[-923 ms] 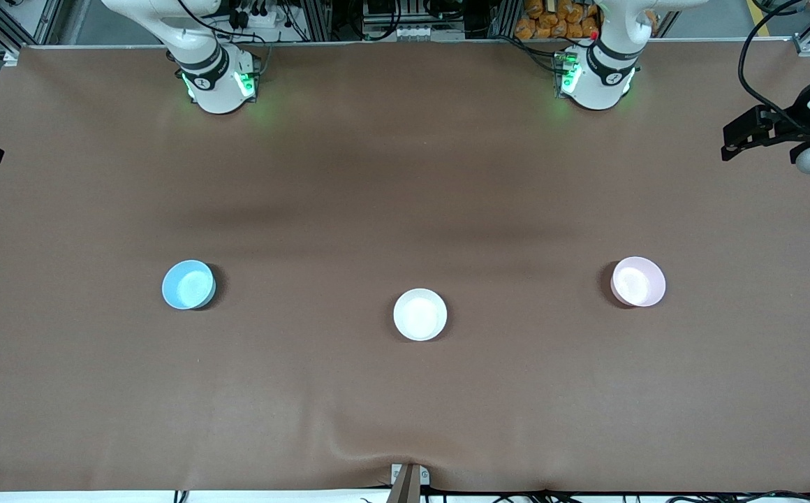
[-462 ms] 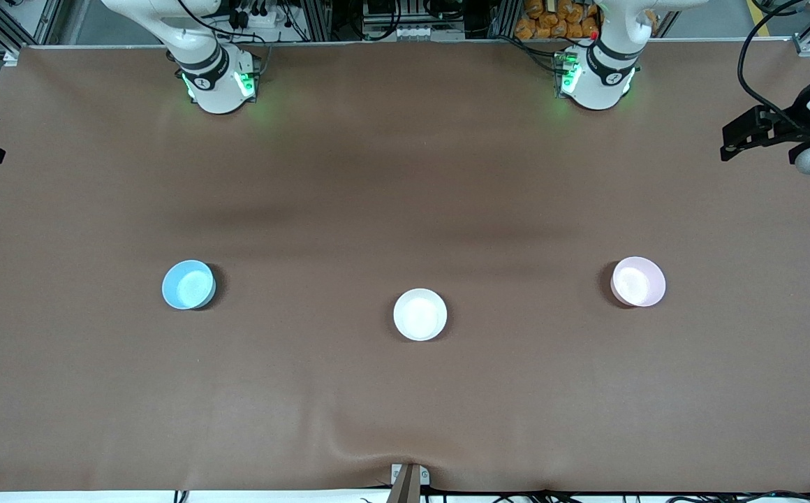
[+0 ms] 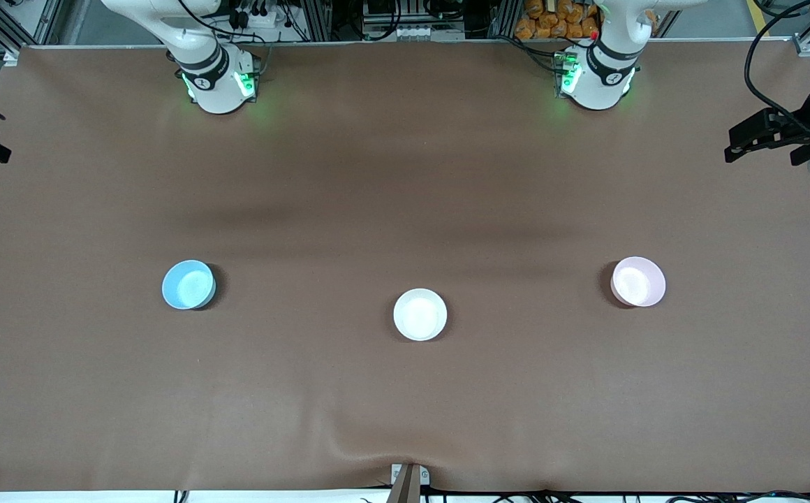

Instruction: Stack pink and blue bowls on white bowl

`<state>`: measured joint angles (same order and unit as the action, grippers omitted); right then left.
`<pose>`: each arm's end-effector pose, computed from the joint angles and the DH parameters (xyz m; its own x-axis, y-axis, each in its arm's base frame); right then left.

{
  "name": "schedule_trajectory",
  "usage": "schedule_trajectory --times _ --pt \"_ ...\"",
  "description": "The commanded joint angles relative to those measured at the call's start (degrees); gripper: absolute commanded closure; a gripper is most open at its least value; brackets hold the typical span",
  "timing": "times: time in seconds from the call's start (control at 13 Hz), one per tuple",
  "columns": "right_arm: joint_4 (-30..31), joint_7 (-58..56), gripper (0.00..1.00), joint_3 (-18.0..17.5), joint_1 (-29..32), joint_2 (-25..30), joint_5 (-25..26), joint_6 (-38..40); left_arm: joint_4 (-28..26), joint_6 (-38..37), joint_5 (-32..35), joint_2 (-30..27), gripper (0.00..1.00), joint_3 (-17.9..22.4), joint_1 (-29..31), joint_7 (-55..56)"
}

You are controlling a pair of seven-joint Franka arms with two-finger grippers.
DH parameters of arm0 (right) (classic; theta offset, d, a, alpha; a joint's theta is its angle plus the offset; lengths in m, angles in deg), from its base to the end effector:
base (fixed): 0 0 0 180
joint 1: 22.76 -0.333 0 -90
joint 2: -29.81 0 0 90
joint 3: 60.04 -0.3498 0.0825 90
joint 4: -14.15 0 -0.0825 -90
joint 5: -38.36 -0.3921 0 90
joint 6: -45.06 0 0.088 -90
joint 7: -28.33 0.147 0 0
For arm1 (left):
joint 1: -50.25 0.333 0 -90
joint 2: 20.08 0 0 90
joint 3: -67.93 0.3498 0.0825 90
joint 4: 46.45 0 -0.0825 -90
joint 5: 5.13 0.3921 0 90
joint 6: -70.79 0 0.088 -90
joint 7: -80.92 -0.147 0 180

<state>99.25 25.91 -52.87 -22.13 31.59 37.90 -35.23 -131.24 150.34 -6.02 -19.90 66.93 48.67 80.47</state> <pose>0.5267 -0.0721 0.6612 0.9944 -0.0920 -0.0525 -0.0928 -0.9956 -0.0141 0.5400 -0.0268 0.6445 0.9940 -0.0555 -0.0943 -0.0542 -0.9984 0.0163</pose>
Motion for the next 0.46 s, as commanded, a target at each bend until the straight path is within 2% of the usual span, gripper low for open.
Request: schedule_trajectory --times 0.0,0.38 --pt "-0.81 2.68 0.00 0.04 -2.11 -0.37 0.02 -0.38 -0.37 -0.28 -0.78 -0.18 0.00 -0.05 0.08 -1.21" --pt "0.77 3.30 0.00 0.04 -3.26 -0.37 0.02 -5.04 -4.39 3.31 -0.95 -0.27 0.00 -0.05 0.61 -1.48"
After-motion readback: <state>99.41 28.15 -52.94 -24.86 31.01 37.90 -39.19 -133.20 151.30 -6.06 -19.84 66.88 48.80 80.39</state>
